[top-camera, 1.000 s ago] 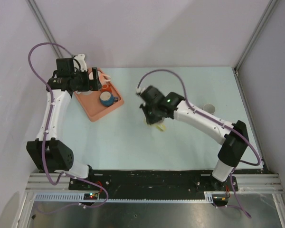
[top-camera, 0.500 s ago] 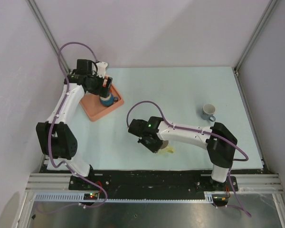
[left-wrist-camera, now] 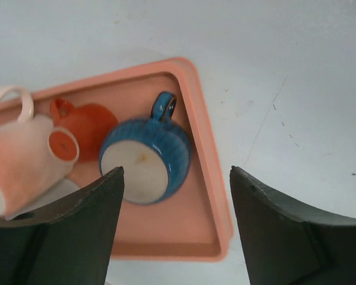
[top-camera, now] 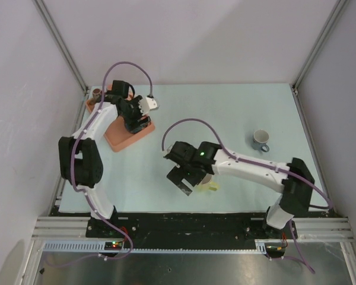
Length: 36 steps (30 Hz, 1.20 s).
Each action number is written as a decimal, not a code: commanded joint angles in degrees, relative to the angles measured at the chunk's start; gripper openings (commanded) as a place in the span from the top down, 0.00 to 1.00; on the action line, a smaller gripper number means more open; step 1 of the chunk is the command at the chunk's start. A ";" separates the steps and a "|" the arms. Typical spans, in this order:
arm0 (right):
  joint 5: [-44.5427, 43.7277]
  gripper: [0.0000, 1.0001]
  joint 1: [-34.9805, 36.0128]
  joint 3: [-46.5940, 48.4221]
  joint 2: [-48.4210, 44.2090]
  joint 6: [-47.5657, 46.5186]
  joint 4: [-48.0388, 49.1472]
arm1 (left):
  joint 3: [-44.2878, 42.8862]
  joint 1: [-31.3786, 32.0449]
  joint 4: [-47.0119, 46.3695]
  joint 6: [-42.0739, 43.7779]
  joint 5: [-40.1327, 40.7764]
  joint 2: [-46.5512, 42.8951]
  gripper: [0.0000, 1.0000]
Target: Turn the mug right side up
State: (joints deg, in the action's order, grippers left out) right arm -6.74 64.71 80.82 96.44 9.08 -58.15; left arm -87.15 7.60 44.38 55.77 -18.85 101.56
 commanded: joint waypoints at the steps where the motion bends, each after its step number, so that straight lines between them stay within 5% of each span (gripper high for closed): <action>1: 2.31 0.01 -1.29 2.03 -8.41 -1.16 3.30 | -4.45 1.35 1.18 13.88 -3.57 5.29 0.27; 9: 5.34 0.00 -5.27 0.76 -14.41 0.04 5.79 | -10.75 3.72 1.74 13.25 4.06 14.28 0.49; 26: 6.12 0.01 -6.33 1.36 -13.95 -1.12 6.13 | -10.61 3.87 2.23 13.86 11.51 19.52 0.63; 31: 5.66 0.01 -6.43 1.45 -14.22 -0.72 5.87 | -9.72 3.78 2.37 12.63 12.67 19.17 0.95; 36: 7.22 0.01 -8.22 1.83 -15.23 0.90 8.17 | -11.32 3.35 2.38 8.65 12.76 16.23 1.00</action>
State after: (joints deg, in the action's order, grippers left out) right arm -0.97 57.98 80.86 82.91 8.97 -53.30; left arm -97.19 11.35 45.84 68.42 -6.15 120.95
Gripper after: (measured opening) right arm 0.993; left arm 0.108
